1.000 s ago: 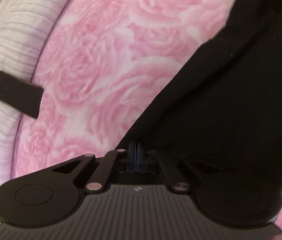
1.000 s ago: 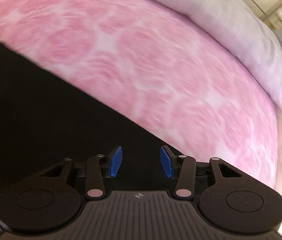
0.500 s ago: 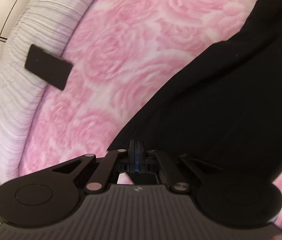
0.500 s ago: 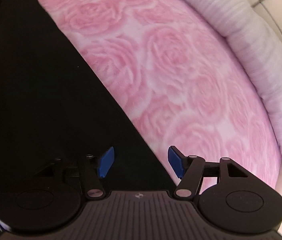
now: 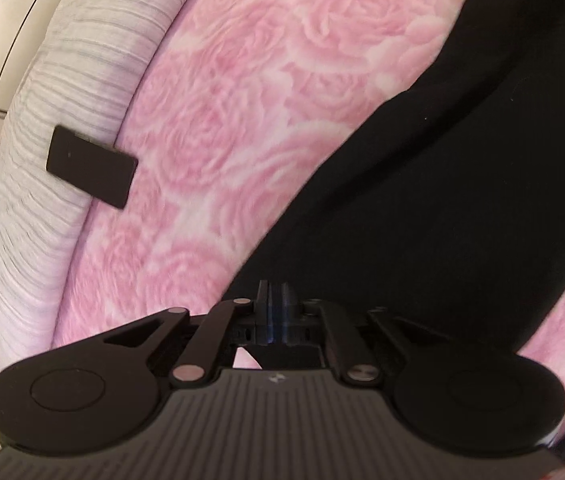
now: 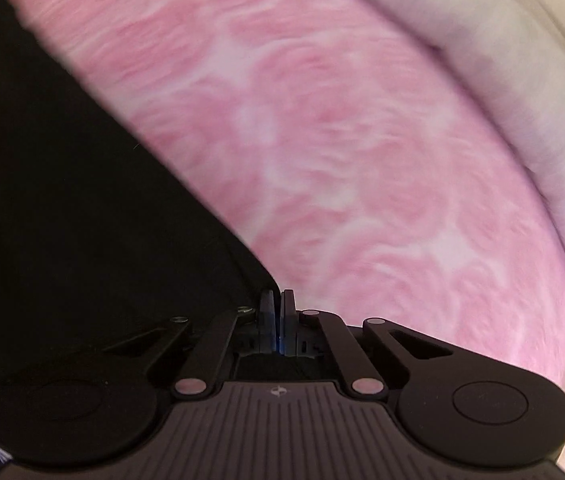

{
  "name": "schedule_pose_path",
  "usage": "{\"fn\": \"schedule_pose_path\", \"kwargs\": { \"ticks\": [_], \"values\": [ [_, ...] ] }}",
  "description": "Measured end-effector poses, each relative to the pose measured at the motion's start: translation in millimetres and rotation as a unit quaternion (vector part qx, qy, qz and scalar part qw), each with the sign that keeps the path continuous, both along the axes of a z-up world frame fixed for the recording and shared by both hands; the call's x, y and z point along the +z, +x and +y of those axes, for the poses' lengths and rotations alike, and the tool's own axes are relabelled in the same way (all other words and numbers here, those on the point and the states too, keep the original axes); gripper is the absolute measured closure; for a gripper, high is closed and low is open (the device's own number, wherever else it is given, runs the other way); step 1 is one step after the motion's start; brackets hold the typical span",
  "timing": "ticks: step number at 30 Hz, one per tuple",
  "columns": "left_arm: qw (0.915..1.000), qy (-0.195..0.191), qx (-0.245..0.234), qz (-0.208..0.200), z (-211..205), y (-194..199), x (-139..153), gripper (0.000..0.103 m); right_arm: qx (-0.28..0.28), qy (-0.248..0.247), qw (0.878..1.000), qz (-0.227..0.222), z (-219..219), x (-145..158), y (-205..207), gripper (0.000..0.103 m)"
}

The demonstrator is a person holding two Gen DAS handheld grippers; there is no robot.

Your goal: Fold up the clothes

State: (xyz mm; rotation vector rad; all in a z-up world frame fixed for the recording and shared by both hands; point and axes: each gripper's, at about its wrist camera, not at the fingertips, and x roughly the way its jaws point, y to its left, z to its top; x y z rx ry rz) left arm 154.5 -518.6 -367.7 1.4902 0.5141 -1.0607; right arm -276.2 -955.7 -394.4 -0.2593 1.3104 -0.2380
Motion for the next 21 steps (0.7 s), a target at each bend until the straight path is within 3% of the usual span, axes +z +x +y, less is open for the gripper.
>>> {"fn": "schedule_pose_path", "kwargs": {
  "ticks": [1,5,9,12,17,21],
  "values": [
    [1.0,-0.003,0.005,0.002,-0.9,3.6,-0.2,0.094,-0.012,-0.003,1.0,-0.001,-1.2,-0.9,0.3,0.103],
    [0.9989,-0.015,0.042,0.013,4.3,22.7,-3.0,0.073,-0.034,-0.021,0.999,0.005,3.5,-6.9,1.1,0.103],
    [0.9959,-0.029,0.081,0.025,13.6,42.2,-7.9,0.073,-0.058,-0.052,0.997,-0.008,4.2,-8.3,-0.1,0.103],
    [0.9956,-0.036,0.079,0.035,11.1,48.6,-14.5,0.072,-0.131,-0.045,0.99,-0.017,-8.8,-12.0,-0.6,0.103],
    [0.9961,-0.045,0.051,0.056,-6.8,52.4,-25.9,0.071,-0.128,-0.056,0.99,0.005,-2.8,-16.5,3.3,0.103],
    [0.9964,-0.026,0.048,0.065,-18.7,62.3,-39.7,0.073,-0.114,-0.067,0.991,0.026,0.6,-19.2,9.2,0.103]
  ]
}}
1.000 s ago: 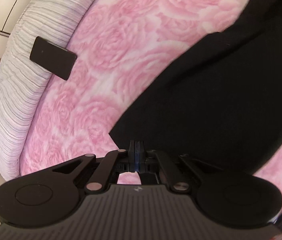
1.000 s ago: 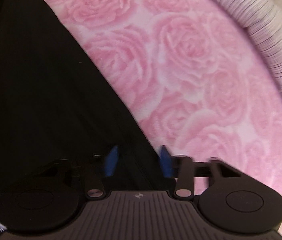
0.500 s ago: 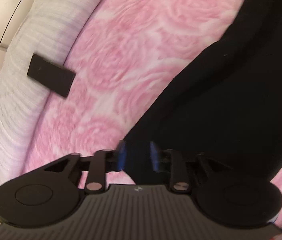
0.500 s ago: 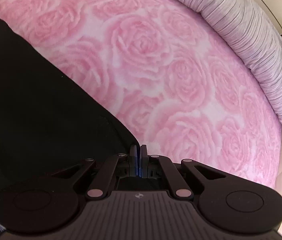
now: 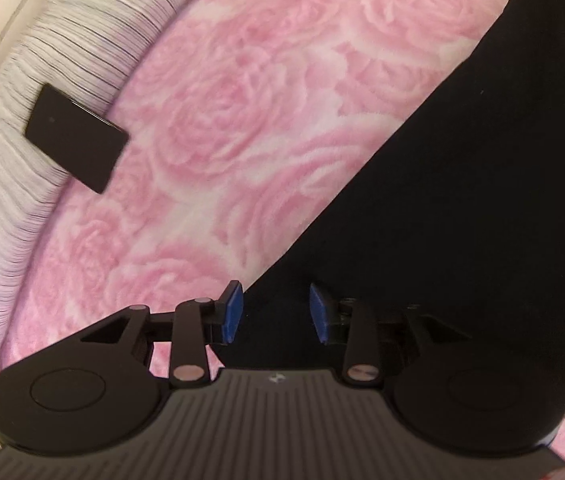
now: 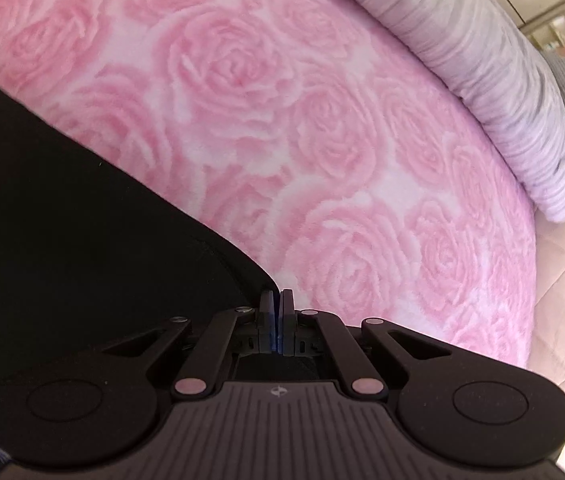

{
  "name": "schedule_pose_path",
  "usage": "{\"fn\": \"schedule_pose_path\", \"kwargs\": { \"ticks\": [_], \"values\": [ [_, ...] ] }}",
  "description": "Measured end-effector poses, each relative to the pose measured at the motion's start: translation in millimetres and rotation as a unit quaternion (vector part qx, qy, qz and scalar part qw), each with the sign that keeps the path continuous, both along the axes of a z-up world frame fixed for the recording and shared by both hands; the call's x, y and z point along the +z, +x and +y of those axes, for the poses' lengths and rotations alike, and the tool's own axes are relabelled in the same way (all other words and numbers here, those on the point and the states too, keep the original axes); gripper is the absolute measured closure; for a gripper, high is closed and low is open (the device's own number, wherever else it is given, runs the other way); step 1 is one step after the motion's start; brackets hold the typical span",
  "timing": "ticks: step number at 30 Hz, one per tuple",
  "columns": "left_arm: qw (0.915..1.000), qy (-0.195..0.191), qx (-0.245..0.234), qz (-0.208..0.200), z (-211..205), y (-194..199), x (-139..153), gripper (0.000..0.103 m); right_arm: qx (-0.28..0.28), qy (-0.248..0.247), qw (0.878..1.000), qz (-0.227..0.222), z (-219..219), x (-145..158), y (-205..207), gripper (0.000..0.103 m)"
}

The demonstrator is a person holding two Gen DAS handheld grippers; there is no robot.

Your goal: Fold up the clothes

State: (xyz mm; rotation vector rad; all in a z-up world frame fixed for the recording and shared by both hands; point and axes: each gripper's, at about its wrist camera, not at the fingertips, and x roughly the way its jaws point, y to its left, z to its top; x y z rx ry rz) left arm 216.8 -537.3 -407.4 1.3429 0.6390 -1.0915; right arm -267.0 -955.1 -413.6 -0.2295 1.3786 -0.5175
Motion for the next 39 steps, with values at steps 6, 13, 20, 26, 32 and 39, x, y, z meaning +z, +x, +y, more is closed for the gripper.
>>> {"fn": "schedule_pose_path", "kwargs": {
  "ticks": [6,13,20,26,32,39],
  "values": [
    [0.996,-0.017,0.06,-0.064,-7.6,17.3,-11.4,0.102,-0.027,-0.028,0.999,-0.009,-5.6,-3.4,4.6,0.103],
    [0.9928,-0.05,0.072,-0.081,29.5,1.4,12.1,0.078,-0.04,-0.063,0.997,-0.015,21.2,13.9,-2.6,0.083],
    [0.9944,-0.044,0.047,-0.084,125.5,-48.2,29.7,0.057,0.003,0.012,0.995,-0.096,132.4,43.4,1.8,0.069],
    [0.9872,0.005,-0.081,-0.137,188.6,-100.4,12.8,0.054,0.088,0.082,0.987,-0.104,245.4,42.5,2.9,0.065],
    [0.9616,0.021,-0.19,-0.197,193.7,-127.6,-31.5,0.054,0.182,0.079,0.977,-0.076,328.4,27.5,6.8,0.065],
    [0.9684,-0.008,-0.158,-0.193,177.4,-115.7,-27.9,0.095,0.278,-0.02,0.96,-0.008,363.1,-11.2,14.8,0.065]
  ]
}}
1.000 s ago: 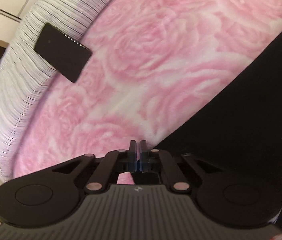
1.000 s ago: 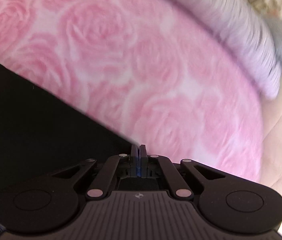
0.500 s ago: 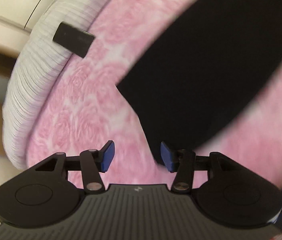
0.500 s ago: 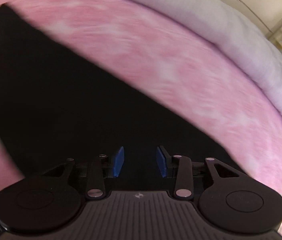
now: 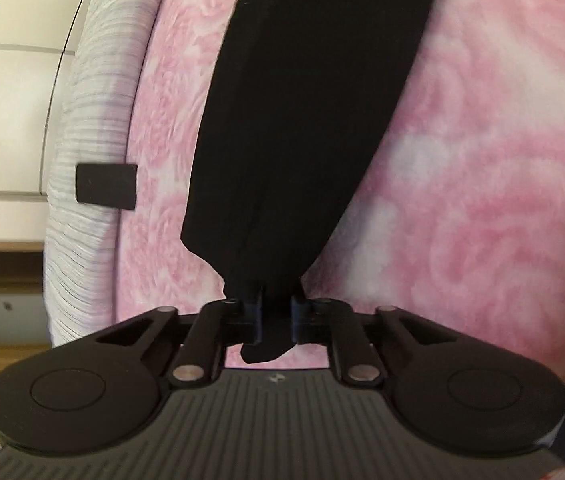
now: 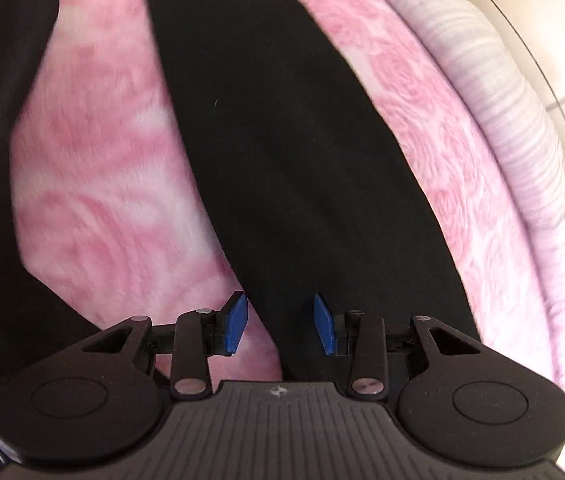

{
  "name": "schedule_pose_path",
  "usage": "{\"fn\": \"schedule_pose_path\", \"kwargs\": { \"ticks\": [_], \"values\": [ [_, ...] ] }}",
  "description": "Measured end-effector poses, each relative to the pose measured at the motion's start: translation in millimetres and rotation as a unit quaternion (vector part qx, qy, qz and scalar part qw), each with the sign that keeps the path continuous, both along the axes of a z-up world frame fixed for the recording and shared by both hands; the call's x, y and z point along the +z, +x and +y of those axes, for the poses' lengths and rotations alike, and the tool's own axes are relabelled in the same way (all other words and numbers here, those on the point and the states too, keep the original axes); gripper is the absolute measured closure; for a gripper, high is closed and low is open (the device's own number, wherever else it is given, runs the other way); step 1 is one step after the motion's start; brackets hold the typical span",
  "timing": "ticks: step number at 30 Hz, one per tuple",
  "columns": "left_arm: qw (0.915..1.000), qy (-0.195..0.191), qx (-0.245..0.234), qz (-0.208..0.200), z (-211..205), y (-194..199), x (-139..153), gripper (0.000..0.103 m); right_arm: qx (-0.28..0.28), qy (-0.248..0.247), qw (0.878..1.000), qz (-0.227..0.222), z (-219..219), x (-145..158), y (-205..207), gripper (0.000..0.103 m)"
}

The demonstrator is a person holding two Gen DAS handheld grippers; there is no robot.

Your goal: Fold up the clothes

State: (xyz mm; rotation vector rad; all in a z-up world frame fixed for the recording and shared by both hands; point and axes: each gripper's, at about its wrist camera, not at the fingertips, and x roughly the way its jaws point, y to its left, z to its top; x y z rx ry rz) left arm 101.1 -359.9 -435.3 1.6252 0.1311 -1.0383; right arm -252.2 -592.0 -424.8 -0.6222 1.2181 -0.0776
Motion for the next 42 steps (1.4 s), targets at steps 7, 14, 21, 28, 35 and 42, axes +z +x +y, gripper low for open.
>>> {"fn": "schedule_pose_path", "kwargs": {
  "ticks": [7,14,21,28,35,42],
  "values": [
    [0.9966,-0.003,0.056,0.06,15.2,8.9,26.8,0.09,-0.065,0.018,0.998,-0.008,-5.1,15.8,-1.3,0.087],
    [0.9743,-0.021,0.192,0.116,68.3,3.6,55.5,0.07,-0.129,0.069,0.989,-0.025,17.4,61.5,-41.4,0.056],
    [0.9407,-0.056,0.254,0.217,130.1,-78.9,85.4,0.047,-0.247,0.12,0.961,-0.01,27.8,80.9,-112.6,0.049],
    [0.9414,-0.055,0.234,0.237,127.2,-133.8,82.3,0.041,-0.312,0.139,0.94,-0.011,6.2,81.0,-150.4,0.049],
    [0.8929,-0.111,0.327,0.289,125.8,-68.3,97.3,0.042,-0.266,0.164,0.949,-0.05,11.6,91.7,-150.5,0.048],
    [0.922,-0.071,0.24,0.295,104.3,-38.2,86.7,0.05,-0.15,0.2,0.967,-0.053,43.9,80.5,-110.0,0.048]
  ]
}}
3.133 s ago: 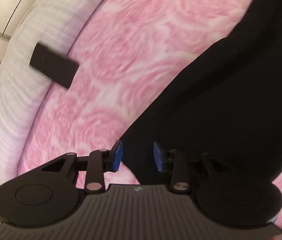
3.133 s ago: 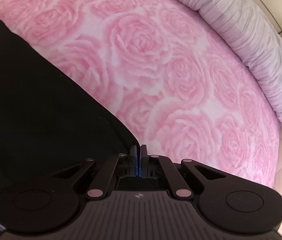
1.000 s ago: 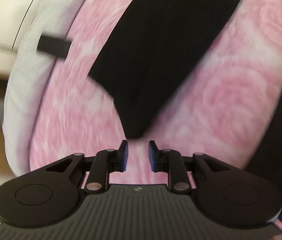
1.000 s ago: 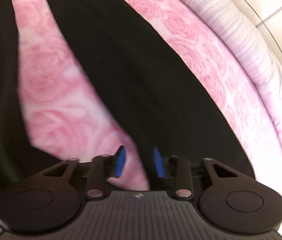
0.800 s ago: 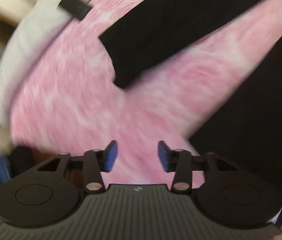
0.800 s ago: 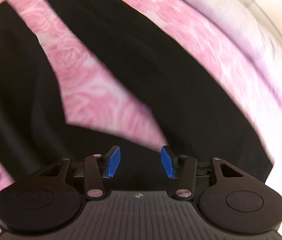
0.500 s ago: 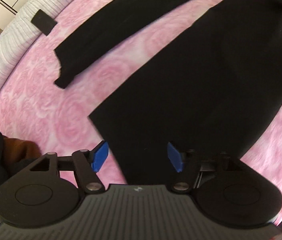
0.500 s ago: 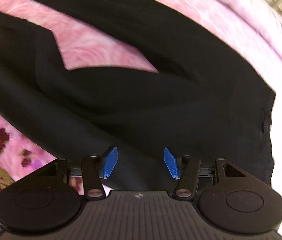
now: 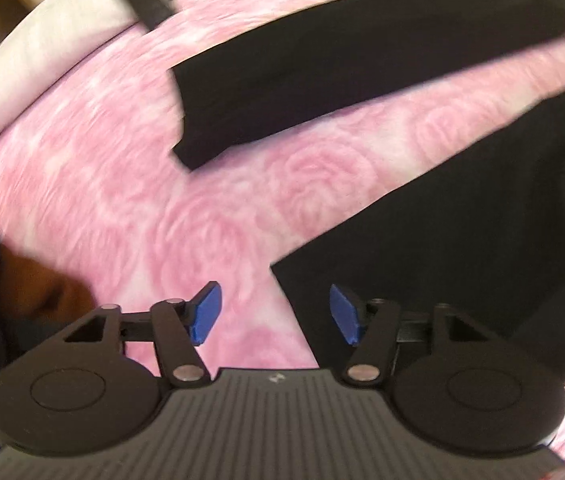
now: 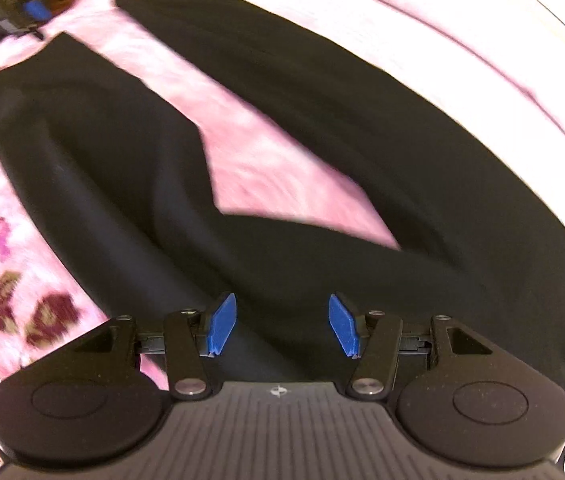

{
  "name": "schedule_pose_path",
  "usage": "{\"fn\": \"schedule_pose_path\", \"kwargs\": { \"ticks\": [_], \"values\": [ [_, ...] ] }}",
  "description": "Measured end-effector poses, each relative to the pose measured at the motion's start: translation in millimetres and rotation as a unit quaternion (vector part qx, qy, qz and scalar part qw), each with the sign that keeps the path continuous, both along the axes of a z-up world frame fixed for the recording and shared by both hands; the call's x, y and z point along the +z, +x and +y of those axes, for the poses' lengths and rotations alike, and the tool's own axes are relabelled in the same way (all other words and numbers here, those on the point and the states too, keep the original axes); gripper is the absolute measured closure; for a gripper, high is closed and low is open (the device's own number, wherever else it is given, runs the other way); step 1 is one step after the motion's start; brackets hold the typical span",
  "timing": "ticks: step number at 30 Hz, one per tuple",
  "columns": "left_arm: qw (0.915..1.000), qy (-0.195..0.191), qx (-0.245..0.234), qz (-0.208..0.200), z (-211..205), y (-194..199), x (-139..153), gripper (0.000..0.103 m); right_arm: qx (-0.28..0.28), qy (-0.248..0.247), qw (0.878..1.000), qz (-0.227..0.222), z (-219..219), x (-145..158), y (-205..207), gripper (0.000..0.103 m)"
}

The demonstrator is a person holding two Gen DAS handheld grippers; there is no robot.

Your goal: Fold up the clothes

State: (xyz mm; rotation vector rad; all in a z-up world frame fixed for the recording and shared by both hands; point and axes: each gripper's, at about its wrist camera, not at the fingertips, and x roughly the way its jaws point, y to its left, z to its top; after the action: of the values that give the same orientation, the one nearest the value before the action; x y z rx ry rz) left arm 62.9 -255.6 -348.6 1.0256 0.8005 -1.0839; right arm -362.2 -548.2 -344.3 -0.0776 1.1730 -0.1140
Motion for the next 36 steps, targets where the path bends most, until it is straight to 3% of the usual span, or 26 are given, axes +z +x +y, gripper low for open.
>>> {"fn": "schedule_pose_path", "kwargs": {
  "ticks": [4,5,6,7,8,12,18,21,25,27,32,36],
  "values": [
    [0.9942,0.02,-0.093,0.05,-14.7,10.9,-19.1,0.052,0.014,-0.002,1.0,0.008,8.2,-9.0,30.6,0.049],
    [0.9912,0.026,-0.112,0.065,-18.4,14.3,-24.2,0.058,0.012,-0.004,1.0,0.011,10.1,-10.9,36.2,0.048],
    [0.9875,0.033,-0.131,0.081,-22.0,17.7,-29.2,0.074,0.009,-0.007,1.0,0.013,11.5,-11.7,40.1,0.048],
    [0.9855,0.039,-0.135,0.095,-24.0,20.7,-30.3,0.081,0.002,-0.009,1.0,0.014,12.4,-12.1,43.1,0.048],
    [0.9867,0.038,-0.119,0.105,-22.6,24.8,-24.4,0.094,-0.009,-0.009,1.0,0.016,12.6,-12.4,45.8,0.048],
    [0.9907,0.027,-0.03,0.13,-8.2,39.5,8.2,0.095,-0.047,-0.001,0.999,0.023,6.7,-16.2,46.1,0.048],
    [0.982,0.097,0.009,0.161,15.0,31.0,-3.5,0.095,-0.028,-0.007,0.999,0.025,5.4,-21.8,47.7,0.048],
    [0.9817,0.089,0.038,0.164,15.5,33.3,-5.0,0.095,0.002,-0.017,0.999,0.028,0.4,-25.4,57.2,0.048],
    [0.9861,0.047,0.068,0.144,13.4,39.1,13.3,0.095,0.014,-0.024,0.999,0.017,-17.4,-23.2,80.2,0.048],
    [0.9877,0.053,0.063,0.133,9.7,35.8,16.7,0.095,0.016,-0.021,1.0,0.016,-25.9,-24.4,88.4,0.048],
    [0.9779,0.111,0.048,0.171,23.0,26.5,6.4,0.095,0.11,0.032,0.993,0.026,-26.1,-34.9,108.2,0.048],
    [0.9756,0.109,0.053,0.183,35.4,21.0,7.4,0.095,0.209,0.059,0.974,0.066,-16.1,-48.3,122.9,0.048]
  ]
}}
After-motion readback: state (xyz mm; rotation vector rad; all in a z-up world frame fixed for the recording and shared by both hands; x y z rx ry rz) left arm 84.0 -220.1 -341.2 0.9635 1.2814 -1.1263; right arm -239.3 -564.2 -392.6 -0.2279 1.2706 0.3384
